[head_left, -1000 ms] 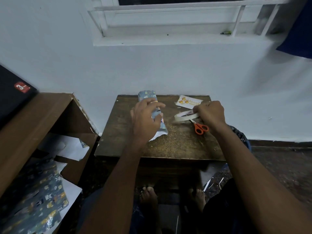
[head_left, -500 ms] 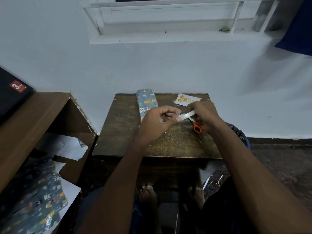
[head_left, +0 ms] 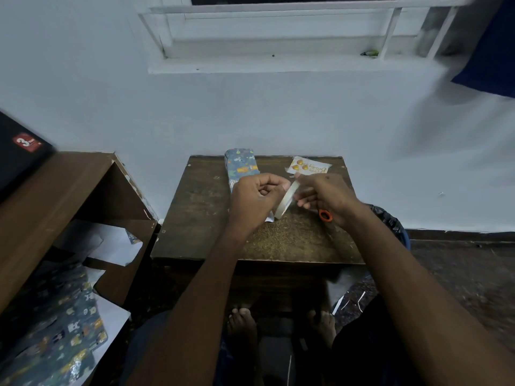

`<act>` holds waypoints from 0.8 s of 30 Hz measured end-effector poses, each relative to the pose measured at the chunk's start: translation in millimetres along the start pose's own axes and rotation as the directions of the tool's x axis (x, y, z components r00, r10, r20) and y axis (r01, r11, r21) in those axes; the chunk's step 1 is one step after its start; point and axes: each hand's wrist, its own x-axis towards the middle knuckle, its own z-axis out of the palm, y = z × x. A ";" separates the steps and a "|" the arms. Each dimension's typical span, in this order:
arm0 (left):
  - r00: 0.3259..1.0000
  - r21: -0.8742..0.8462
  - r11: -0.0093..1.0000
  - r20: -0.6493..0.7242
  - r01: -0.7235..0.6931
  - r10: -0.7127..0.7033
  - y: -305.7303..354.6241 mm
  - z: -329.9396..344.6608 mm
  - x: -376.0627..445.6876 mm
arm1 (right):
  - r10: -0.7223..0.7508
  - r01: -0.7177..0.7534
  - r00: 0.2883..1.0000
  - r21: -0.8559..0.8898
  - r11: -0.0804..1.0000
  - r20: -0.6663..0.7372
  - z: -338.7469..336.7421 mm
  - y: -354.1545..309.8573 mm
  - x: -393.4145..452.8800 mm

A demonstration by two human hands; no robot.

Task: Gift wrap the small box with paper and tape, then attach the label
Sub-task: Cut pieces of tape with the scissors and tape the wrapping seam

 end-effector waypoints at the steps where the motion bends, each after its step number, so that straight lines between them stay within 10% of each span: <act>1: 1.000 0.023 1.000 0.002 -0.006 0.006 0.6 0.7 -0.5 | -0.006 0.006 1.000 0.020 1.000 0.004 1.6 0.3 -0.2; 13: 0.990 0.300 0.944 0.047 -0.138 0.130 1.1 18.2 -6.2 | -0.005 0.007 0.996 0.027 1.000 -0.093 3.7 7.8 9.3; 24: 0.975 0.488 0.864 -0.107 -0.119 0.195 0.6 -0.8 -2.6 | -0.340 0.206 0.929 -0.563 0.801 -0.144 3.2 21.4 35.7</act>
